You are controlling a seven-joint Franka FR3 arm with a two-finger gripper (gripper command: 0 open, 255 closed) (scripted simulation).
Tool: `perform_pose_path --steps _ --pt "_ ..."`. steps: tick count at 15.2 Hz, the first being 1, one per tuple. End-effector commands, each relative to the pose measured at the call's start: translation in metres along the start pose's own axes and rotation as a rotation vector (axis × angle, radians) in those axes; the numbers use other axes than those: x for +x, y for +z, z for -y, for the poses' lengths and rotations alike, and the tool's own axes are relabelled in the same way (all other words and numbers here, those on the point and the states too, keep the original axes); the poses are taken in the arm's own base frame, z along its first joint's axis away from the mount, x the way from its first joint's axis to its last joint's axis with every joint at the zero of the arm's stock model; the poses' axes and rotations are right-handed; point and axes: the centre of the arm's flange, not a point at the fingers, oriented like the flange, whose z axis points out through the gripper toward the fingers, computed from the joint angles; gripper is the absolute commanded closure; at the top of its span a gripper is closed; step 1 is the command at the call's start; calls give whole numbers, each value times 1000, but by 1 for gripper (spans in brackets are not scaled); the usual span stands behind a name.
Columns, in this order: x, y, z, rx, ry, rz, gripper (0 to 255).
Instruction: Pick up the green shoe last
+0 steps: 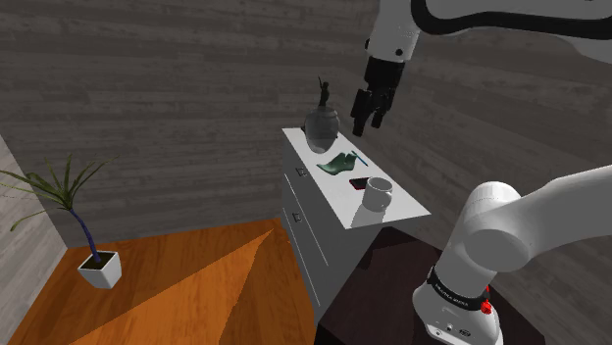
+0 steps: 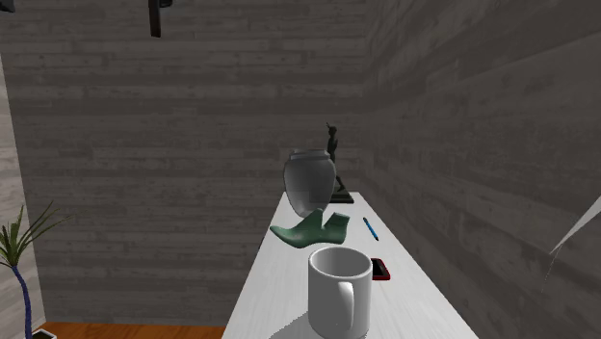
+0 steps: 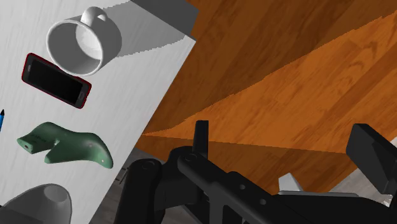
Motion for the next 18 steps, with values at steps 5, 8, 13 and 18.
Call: perform_pose_path --steps 5,8,13,18 --pt "15 25 -46 21 -22 -19 0" --pt "28 45 -80 36 -39 -34 0" --pt "50 78 -135 62 -66 -58 0" --pt "75 112 -188 88 -94 -83 0"
